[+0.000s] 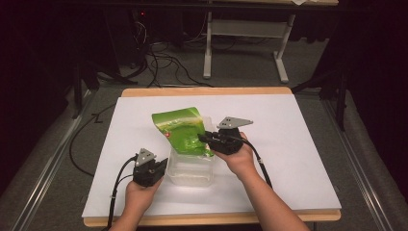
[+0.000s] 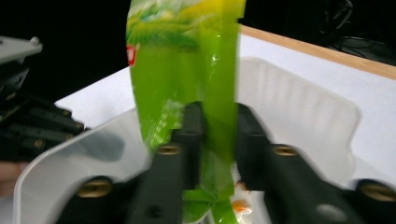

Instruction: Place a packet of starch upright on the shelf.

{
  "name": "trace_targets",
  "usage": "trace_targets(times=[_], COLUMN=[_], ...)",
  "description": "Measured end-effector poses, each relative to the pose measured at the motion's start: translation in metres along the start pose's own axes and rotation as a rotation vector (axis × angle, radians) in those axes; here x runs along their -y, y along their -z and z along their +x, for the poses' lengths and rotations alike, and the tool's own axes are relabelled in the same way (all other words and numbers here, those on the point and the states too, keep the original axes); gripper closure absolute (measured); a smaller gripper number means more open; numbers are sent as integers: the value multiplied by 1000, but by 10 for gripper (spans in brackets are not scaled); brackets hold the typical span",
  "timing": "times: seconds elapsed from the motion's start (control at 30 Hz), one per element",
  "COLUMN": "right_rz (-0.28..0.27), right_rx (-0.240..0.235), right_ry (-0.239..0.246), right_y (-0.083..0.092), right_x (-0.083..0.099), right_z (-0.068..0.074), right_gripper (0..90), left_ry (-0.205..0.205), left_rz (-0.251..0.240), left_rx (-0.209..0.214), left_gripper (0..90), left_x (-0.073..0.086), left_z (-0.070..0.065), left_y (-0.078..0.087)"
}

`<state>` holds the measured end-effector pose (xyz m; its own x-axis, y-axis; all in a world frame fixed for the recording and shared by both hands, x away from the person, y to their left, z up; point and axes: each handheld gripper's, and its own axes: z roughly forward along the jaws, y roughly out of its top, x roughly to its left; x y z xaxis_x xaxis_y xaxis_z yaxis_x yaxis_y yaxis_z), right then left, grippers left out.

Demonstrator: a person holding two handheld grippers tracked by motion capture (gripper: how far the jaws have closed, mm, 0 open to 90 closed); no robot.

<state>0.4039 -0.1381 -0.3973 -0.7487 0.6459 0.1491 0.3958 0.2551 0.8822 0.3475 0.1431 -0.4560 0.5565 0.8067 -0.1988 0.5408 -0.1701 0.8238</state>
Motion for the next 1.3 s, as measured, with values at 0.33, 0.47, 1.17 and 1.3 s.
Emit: trace_targets(times=[0.33,0.47,1.17,1.3], right_rz=[24,30,52,42], right_rx=[10,13,57,73], right_ry=[3,-6,3,-1], right_y=[1,3,9,17], right_x=[17,23,32,30], right_z=[-1,-3,-5,-7], right_gripper=[880,880,785,685], left_ry=[9,9,15,12], left_rz=[9,11,-2,-20], left_rx=[3,1,-10,-31], left_gripper=[900,900,776,700], left_x=[0,0,0,-2], left_z=[-1,-2,5,12], left_y=[0,0,5,12])
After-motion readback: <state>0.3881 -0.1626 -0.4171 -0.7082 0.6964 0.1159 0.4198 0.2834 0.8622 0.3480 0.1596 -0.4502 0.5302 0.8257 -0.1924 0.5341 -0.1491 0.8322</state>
